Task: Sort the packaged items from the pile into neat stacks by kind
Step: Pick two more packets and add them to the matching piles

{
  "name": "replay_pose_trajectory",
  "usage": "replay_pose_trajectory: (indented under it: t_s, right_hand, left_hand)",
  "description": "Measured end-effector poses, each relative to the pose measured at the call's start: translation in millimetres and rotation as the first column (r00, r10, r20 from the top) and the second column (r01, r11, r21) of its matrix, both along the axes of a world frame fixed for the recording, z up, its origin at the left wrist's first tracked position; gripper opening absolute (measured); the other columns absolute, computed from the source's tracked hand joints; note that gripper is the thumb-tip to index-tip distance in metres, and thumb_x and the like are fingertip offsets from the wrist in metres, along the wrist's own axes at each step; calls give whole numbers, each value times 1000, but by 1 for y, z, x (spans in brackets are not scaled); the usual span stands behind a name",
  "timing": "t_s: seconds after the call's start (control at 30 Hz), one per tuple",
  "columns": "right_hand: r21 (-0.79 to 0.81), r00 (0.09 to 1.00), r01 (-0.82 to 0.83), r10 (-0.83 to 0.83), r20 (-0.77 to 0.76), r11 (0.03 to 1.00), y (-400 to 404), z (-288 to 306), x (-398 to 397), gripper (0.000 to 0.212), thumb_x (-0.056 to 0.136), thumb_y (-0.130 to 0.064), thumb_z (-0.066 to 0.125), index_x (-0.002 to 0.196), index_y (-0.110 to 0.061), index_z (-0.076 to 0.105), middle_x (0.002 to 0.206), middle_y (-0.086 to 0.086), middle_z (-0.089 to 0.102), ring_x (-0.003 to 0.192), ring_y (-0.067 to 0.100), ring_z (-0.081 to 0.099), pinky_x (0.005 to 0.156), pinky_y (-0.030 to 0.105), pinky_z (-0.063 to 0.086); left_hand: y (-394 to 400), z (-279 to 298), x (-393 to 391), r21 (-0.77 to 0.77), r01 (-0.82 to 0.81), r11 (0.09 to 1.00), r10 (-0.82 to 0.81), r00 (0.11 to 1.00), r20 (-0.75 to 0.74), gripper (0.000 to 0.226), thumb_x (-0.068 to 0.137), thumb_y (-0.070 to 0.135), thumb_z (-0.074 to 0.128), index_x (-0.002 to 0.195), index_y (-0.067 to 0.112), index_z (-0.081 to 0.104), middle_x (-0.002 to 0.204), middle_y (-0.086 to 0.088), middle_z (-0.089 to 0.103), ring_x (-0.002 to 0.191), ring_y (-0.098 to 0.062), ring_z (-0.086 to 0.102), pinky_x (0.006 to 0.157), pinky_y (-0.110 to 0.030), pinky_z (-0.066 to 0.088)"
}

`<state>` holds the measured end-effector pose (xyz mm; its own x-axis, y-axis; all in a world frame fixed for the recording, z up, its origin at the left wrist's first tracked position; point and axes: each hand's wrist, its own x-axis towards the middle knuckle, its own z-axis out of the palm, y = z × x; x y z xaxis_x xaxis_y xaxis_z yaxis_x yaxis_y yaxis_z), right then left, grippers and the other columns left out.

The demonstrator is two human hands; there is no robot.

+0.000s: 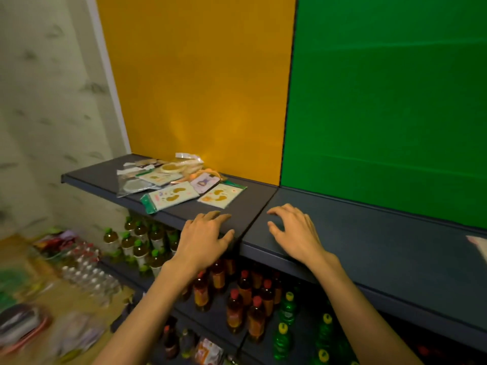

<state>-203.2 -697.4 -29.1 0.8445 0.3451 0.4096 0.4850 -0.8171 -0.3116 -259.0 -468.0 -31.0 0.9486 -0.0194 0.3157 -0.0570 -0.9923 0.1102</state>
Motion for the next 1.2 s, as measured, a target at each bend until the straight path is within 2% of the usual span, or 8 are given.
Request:
replay_pose_trajectory:
  t_s: [0.27,0.47,0.6,0.8,0.97,1.2]
  right_hand:
    - [-34,1000,3,-4,-25,999,113,0,26,34,95,-39,52,127,-29,57,124,-2,58,116,22,54,94,40,41]
    - [-22,998,45,-46,-50,999,165,-16,61,36,94,-37,54,129,-27,58,127,-1,59,116,23,55,94,41,43]
    - [-9,994,80,-81,-73,997,192,-29,89,35,93,-36,55,126,-27,59,126,-1,60,115,23,56,93,41,45]
    - [9,970,209,-206,-128,978,219,-34,132,34,93,-37,55,125,-27,60,125,1,60,115,24,56,93,41,46]
    - [29,939,317,-309,-150,948,233,-34,156,34,91,-34,56,123,-25,62,126,3,62,115,24,56,92,40,47]
    - [-12,895,422,-419,-151,907,239,-36,156,35,90,-34,55,123,-24,62,125,4,62,112,26,55,88,39,47]
  left_hand:
    - [130,4,12,8,-60,998,60,998,-27,58,94,59,41,146,33,44,150,1,46,131,-25,48,98,-45,47]
    - [190,-2,52,7,-46,999,46,998,-43,58,95,58,42,147,31,44,148,-1,49,132,-27,48,100,-47,45]
    - [223,-6,94,35,-11,999,15,994,-110,63,94,62,41,148,31,40,151,-1,45,134,-27,45,103,-48,44]
    - [253,-1,158,82,63,995,-41,970,-241,73,89,69,44,148,27,39,148,-5,47,132,-30,45,103,-46,41]
    - [271,-5,199,98,122,988,-85,944,-318,83,79,81,43,143,28,39,139,-8,52,125,-32,46,101,-50,41]
    - [275,-11,227,-66,134,989,-147,953,-265,106,57,84,66,140,23,42,128,-7,56,118,-28,50,94,-43,46]
